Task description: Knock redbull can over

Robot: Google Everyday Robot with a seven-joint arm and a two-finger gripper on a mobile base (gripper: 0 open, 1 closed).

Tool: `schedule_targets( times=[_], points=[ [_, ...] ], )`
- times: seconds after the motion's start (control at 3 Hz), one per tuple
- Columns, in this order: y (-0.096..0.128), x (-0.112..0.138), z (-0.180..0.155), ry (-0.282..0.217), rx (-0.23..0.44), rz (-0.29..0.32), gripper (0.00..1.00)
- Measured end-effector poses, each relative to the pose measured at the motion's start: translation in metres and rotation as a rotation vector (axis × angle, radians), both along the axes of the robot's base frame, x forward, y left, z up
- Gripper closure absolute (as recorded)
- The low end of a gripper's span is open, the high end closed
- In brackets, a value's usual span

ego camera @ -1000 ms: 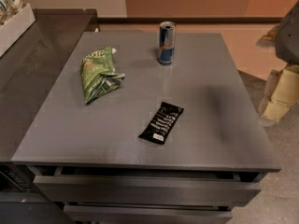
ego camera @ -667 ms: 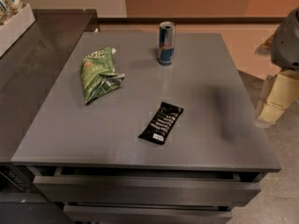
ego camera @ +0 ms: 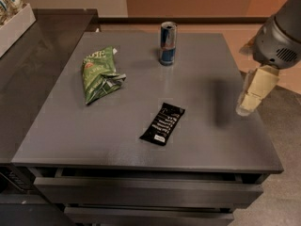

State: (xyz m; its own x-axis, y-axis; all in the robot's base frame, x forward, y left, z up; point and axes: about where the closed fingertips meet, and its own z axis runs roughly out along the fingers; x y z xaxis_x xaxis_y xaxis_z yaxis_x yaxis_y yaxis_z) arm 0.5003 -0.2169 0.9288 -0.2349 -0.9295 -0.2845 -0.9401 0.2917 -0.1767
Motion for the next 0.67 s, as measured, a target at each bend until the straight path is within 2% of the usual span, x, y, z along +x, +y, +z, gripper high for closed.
schedule_targets(
  times=[0.67],
  points=[
    [0.041, 0.056, 0.003, -0.105, 0.226, -0.003, 0.0]
  ],
)
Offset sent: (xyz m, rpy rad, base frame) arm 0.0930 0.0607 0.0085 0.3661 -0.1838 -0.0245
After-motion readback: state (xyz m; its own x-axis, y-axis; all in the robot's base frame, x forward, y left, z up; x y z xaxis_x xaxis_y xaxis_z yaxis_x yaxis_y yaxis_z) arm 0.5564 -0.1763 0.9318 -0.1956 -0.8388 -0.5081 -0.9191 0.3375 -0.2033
